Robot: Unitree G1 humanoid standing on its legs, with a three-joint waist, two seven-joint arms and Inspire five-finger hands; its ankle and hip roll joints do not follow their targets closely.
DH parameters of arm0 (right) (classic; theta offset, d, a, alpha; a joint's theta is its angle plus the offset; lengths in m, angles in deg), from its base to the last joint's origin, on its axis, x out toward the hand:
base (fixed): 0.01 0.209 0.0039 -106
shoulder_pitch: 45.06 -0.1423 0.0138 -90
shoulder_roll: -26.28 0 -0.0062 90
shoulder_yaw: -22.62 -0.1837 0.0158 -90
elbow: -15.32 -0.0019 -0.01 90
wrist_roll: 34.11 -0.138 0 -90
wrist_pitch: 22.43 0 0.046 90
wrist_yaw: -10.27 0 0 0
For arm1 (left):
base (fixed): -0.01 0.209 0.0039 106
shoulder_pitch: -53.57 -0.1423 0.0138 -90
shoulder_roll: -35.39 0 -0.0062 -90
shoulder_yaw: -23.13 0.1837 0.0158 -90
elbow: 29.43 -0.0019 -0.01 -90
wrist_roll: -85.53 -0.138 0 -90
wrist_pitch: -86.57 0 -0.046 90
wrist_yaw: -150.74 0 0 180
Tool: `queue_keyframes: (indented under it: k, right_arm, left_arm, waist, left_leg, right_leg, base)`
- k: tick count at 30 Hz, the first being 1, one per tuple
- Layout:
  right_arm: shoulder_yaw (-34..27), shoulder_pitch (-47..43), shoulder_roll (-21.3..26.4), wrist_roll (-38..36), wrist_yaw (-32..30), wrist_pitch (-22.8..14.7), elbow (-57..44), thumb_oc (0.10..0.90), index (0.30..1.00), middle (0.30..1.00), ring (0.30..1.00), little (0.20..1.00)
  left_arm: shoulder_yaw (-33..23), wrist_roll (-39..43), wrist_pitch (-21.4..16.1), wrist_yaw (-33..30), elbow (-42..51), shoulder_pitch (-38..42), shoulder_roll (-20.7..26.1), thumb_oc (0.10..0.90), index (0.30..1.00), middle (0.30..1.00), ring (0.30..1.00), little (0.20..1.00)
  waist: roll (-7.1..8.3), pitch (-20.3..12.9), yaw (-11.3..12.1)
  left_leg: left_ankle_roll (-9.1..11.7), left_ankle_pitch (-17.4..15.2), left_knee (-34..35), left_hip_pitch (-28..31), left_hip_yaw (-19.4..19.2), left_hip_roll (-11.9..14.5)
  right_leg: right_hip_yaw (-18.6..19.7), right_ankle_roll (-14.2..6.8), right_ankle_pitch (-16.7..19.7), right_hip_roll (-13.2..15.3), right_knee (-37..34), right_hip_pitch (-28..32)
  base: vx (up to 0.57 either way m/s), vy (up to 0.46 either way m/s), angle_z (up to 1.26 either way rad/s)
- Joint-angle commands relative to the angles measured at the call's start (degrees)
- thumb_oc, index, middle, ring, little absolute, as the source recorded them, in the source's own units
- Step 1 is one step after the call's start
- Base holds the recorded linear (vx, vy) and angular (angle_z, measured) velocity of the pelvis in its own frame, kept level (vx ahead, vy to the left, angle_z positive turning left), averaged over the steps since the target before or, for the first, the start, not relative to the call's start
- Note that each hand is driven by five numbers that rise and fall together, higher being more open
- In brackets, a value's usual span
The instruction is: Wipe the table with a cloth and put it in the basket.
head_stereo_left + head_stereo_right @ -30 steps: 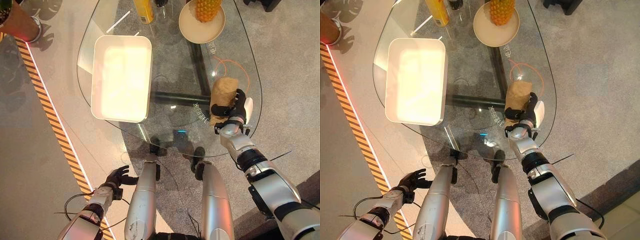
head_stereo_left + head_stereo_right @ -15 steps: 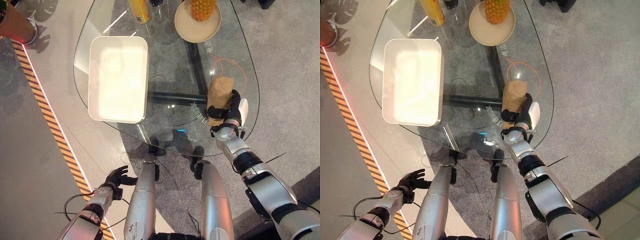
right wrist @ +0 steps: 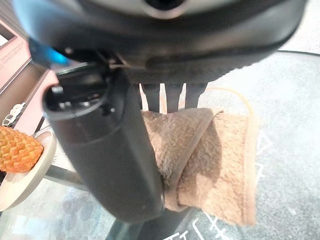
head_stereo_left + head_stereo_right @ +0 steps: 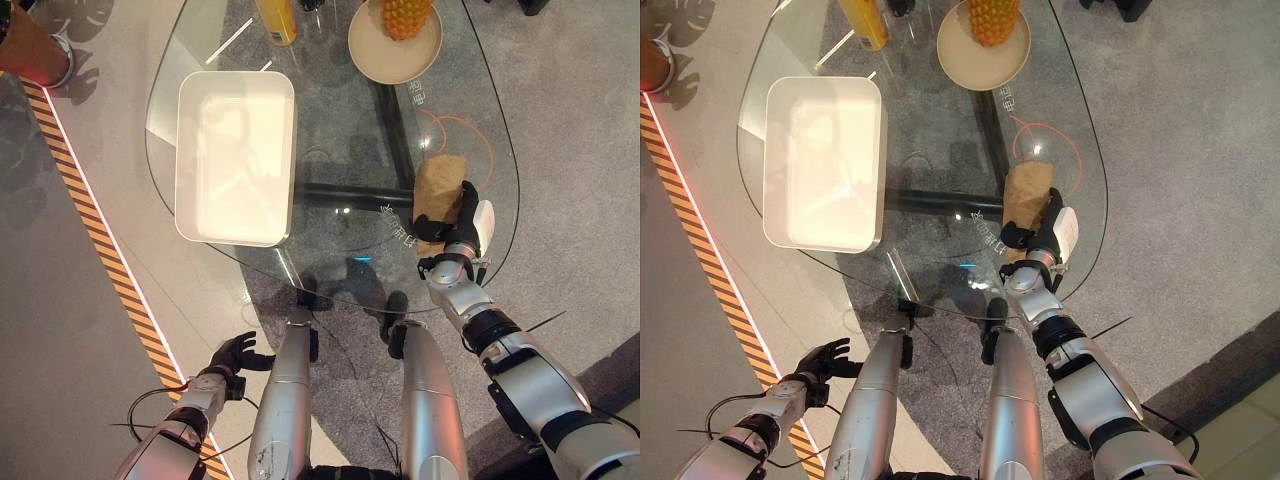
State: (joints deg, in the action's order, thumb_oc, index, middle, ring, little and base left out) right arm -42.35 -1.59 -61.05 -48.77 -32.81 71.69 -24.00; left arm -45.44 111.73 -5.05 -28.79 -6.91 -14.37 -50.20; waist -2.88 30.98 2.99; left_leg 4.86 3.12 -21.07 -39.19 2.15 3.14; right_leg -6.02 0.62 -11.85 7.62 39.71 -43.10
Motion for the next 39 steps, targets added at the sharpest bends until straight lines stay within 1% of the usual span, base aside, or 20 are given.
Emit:
queue_keyframes:
  k: [1, 10, 16, 23, 30, 31, 32, 33, 39]
  right_arm:
    - [0.5, 5.4, 1.5, 0.6, -1.5, -0.1, 2.1, 0.8, 0.9, 0.9, 0.9, 0.9]
    - [0.3, 5.4, 1.4, 1.2, -0.5, -1.0, 3.0, 0.8, 0.9, 0.9, 0.9, 0.9]
    - [1.0, 6.0, 1.0, 1.5, -0.7, -0.2, 2.1, 0.8, 0.9, 0.9, 0.9, 0.9]
    - [1.2, 5.8, 0.8, 1.8, -0.8, -0.6, 2.6, 0.8, 0.9, 0.9, 0.9, 0.9]
    - [1.7, 5.5, 0.9, 2.4, 0.0, 0.7, 2.9, 0.8, 0.9, 0.9, 0.9, 0.9]
    - [1.9, 5.4, 0.8, 2.8, 0.1, 1.0, 3.1, 0.501, 0.644, 0.644, 0.644, 0.601]
    - [2.0, 5.3, 0.9, 3.0, 0.3, 1.3, 3.1, 0.35, 0.514, 0.514, 0.514, 0.45]
    - [2.1, 5.2, 0.9, 3.6, 0.5, 1.7, 3.2, 0.1, 0.3, 0.3, 0.3, 0.2]
    - [2.6, 4.6, 1.0, 4.3, 0.8, 1.7, 5.0, 0.1, 0.3, 0.3, 0.3, 0.2]
  left_arm:
    - [0.6, 1.2, -0.1, -0.6, -1.5, -1.8, -3.3, 0.8, 0.9, 0.9, 0.9, 0.9]
    - [0.7, 1.4, 0.1, -0.8, -1.6, -1.5, -3.4, 0.8, 0.9, 0.9, 0.9, 0.9]
    - [0.7, 1.4, 0.0, -0.9, -1.4, -1.7, -3.3, 0.8, 0.9, 0.9, 0.9, 0.9]
    - [0.8, 1.5, 0.2, -1.0, -1.5, -1.3, -3.4, 0.8, 0.9, 0.9, 0.9, 0.9]
    - [1.0, 1.6, 0.2, -1.0, -1.5, -1.3, -3.5, 0.8, 0.9, 0.9, 0.9, 0.9]
    - [1.0, 1.6, 0.2, -1.0, -1.5, -1.3, -3.5, 0.8, 0.9, 0.9, 0.9, 0.9]
    - [1.1, 1.6, 0.3, -1.1, -1.5, -1.3, -3.5, 0.8, 0.9, 0.9, 0.9, 0.9]
    - [1.0, 1.6, 0.4, -1.1, -1.4, -1.2, -3.5, 0.8, 0.9, 0.9, 0.9, 0.9]
    - [1.0, 1.3, 0.4, -1.0, -1.6, -0.9, -3.6, 0.8, 0.9, 0.9, 0.9, 0.9]
  waist:
    - [-1.67, -1.2, -1.0]
    - [-1.64, -1.2, -1.1]
    - [-1.54, -1.2, -1.2]
    - [-1.68, -1.2, -1.2]
    - [-1.75, -1.2, -1.2]
    - [-1.78, -1.2, -1.2]
    - [-1.79, -1.2, -1.2]
    - [-1.79, -1.2, -1.2]
    - [-1.88, -1.2, -1.0]
  left_leg:
    - [-3.2, -6.0, -7.7, -0.9, -4.0, -1.9]
    - [-3.2, -6.0, -7.6, -0.7, -4.0, -1.8]
    - [-3.2, -5.9, -7.5, -0.9, -4.0, -1.8]
    - [-3.1, -5.8, -7.5, -1.0, -3.9, -1.9]
    - [-3.2, -5.7, -7.4, -0.9, -4.0, -2.0]
    - [-3.2, -5.7, -7.3, -0.9, -4.0, -2.0]
    - [-3.2, -5.7, -7.3, -0.9, -4.0, -2.0]
    - [-3.1, -5.7, -7.4, -0.9, -4.0, -2.0]
    - [-3.2, -5.6, -7.2, -0.9, -4.0, -2.0]
  right_leg:
    - [-0.3, -1.0, 6.1, -1.5, -6.7, 1.3]
    - [-0.3, -1.0, 6.0, -1.6, -6.5, 1.3]
    - [-0.4, -0.9, 6.0, -1.7, -6.7, 1.3]
    - [-0.3, -1.0, 6.0, -1.6, -6.8, 1.2]
    - [-0.3, -0.9, 6.0, -1.7, -6.9, 1.2]
    - [-0.3, -0.9, 6.1, -1.7, -6.9, 1.3]
    - [-0.3, -0.9, 6.1, -1.7, -6.9, 1.2]
    - [-0.3, -0.9, 6.1, -1.7, -6.9, 1.2]
    - [-0.4, -1.0, 6.2, -1.6, -7.0, 1.2]
  base:
    - [0.0, 0.0, 0.0]
    - [0.0, 0.0, 0.0]
    - [0.0, 0.0, 0.0]
    - [0.0, 0.0, 0.0]
    - [0.0, 0.0, 0.0]
    - [0.0, 0.0, 0.0]
    - [0.0, 0.0, 0.0]
    - [0.0, 0.0, 0.0]
    - [0.0, 0.0, 0.0]
